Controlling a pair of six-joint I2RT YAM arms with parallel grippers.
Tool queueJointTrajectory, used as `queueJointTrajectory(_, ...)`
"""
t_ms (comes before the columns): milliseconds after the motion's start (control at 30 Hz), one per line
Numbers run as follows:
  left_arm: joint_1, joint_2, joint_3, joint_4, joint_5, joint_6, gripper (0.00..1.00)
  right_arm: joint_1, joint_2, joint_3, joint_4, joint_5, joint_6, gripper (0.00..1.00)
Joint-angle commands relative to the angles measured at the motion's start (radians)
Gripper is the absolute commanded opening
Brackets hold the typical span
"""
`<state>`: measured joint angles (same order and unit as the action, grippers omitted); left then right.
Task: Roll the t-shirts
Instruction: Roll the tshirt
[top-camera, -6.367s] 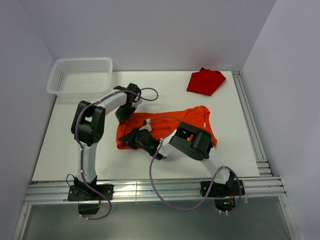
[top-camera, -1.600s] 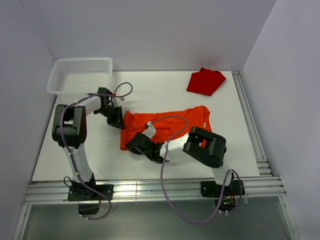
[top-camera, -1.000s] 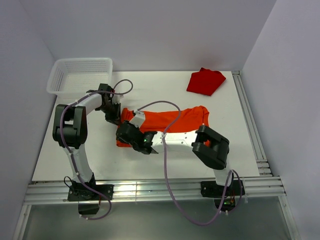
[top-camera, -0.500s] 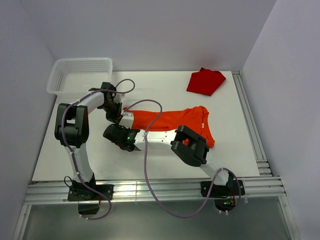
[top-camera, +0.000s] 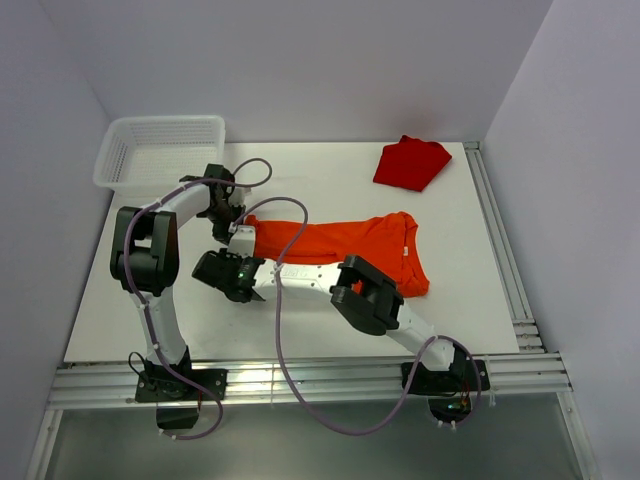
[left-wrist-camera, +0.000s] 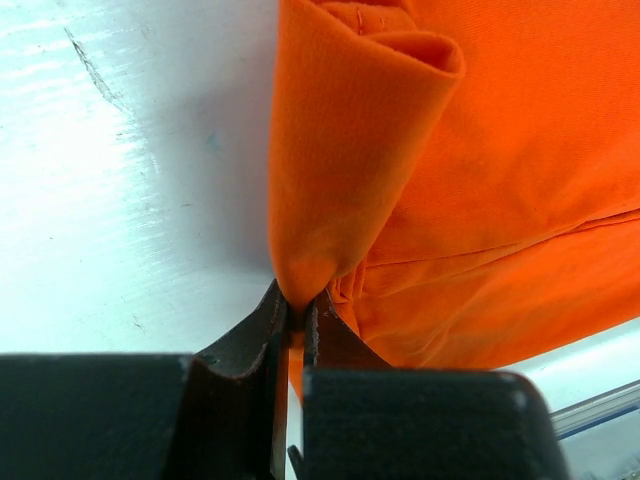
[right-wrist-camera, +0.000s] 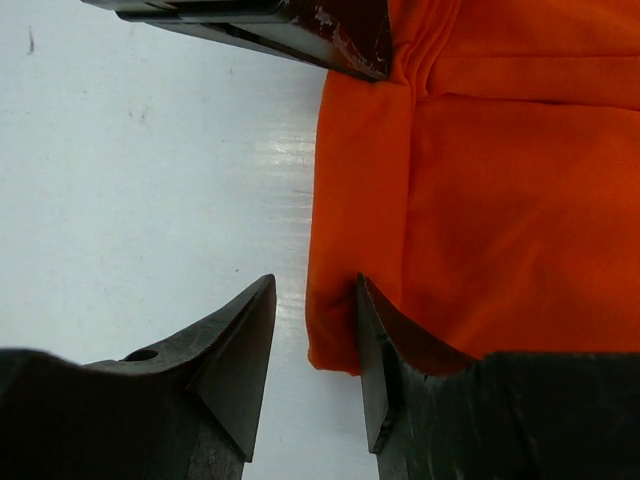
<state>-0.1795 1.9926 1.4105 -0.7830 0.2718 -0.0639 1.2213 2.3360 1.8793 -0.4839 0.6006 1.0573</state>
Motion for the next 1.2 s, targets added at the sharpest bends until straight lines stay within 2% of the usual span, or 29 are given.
queueJointTrajectory(0,-0.009,0.006,0.027,-0.001,-0.025,0.015,0.00,0.006,0.043,0.070,-0.091,0.033,0.009,0.45)
queueJointTrajectory(233,-0.011,0.011,0.027,-0.001,-0.025,0.016,0.02,0.007,0.075,0.095,-0.143,0.008,0.023,0.42)
queueJointTrajectory(400,-0.011,0.012,0.033,-0.002,-0.019,0.022,0.06,0.006,0.072,0.064,-0.121,-0.016,0.023,0.29)
queueJointTrajectory(433,-0.011,0.012,0.034,-0.005,-0.013,0.024,0.09,0.007,0.069,0.052,-0.105,-0.031,0.021,0.24)
queueJointTrajectory(567,-0.006,0.014,0.059,-0.024,0.012,0.044,0.17,-0.003,0.048,0.008,-0.062,-0.076,0.017,0.17)
queueJointTrajectory(667,0.005,0.020,0.110,-0.048,0.046,0.053,0.28,-0.009,-0.013,-0.101,0.042,-0.123,0.015,0.12)
queueJointTrajectory(733,0.017,0.031,0.161,-0.082,0.066,0.088,0.34,-0.014,-0.056,-0.223,0.178,-0.153,0.006,0.10)
queueJointTrajectory(833,0.025,0.069,0.250,-0.120,0.096,0.110,0.40,-0.025,-0.133,-0.366,0.337,-0.206,0.006,0.08)
queueJointTrajectory(967,0.028,0.110,0.338,-0.165,0.127,0.127,0.44,-0.045,-0.216,-0.512,0.481,-0.271,0.032,0.08)
queueJointTrajectory(1167,0.044,0.118,0.406,-0.190,0.158,0.147,0.46,-0.092,-0.282,-0.745,0.796,-0.393,0.119,0.07)
